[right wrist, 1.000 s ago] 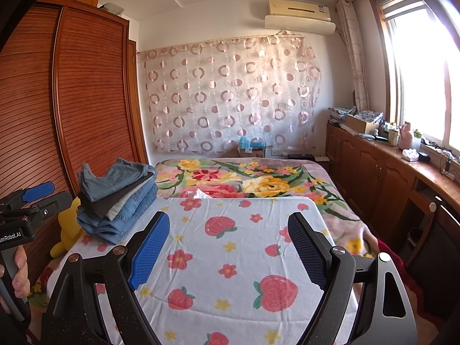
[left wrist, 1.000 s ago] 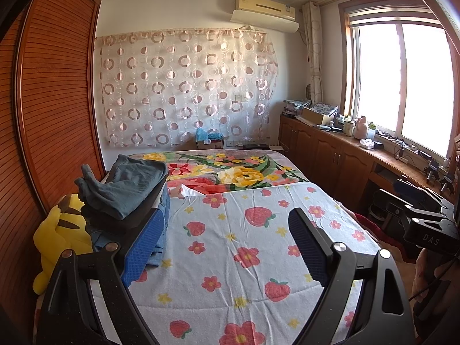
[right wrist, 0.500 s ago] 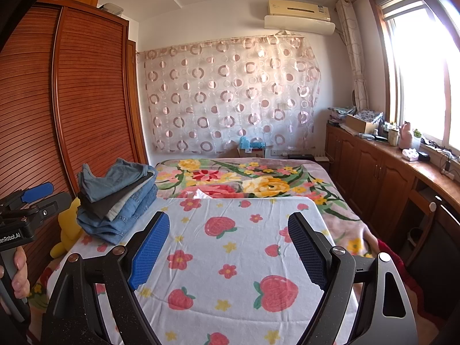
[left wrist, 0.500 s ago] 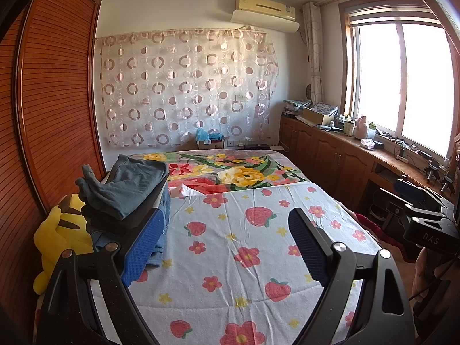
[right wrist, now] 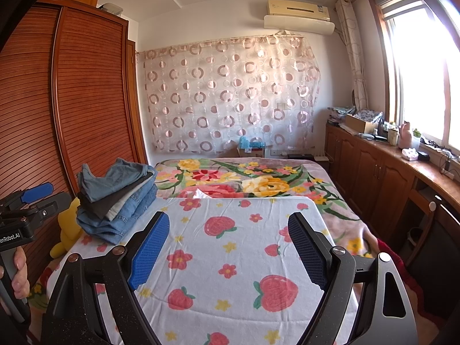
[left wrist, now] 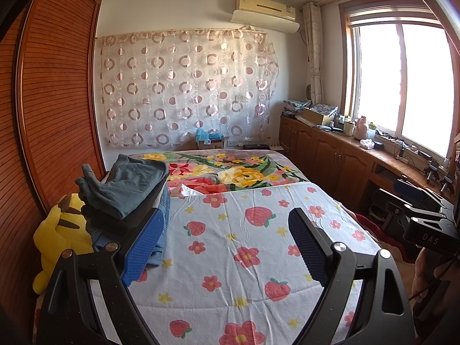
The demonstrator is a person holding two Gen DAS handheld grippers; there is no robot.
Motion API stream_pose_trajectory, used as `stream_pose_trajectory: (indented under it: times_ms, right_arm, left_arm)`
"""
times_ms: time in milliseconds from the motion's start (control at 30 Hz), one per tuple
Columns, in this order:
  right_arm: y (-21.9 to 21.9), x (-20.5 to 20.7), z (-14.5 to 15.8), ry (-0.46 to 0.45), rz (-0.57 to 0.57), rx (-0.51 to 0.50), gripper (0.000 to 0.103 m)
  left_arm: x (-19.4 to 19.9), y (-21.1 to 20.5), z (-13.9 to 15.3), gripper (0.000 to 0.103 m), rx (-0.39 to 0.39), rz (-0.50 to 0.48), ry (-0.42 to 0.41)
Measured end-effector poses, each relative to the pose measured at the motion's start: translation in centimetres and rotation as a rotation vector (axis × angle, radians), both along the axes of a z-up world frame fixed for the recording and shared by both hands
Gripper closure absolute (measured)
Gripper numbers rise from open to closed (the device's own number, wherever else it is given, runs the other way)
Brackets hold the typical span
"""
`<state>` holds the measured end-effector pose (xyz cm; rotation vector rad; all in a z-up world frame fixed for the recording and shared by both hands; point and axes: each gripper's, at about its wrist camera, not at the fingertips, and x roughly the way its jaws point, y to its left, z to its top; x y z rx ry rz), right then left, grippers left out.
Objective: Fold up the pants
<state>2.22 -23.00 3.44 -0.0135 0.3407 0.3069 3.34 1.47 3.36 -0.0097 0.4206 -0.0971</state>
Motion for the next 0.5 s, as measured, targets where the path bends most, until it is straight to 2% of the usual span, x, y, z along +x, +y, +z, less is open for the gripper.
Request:
stream_pose_trajectory:
  times_ms: [500]
  right_arm:
    - [0.34,-0.05,0.06,0.001,-0.004,0.0,0.017]
  left_arm:
    - [-0.02,0.08,-0.08,0.014,0.0,0.002,-0.001]
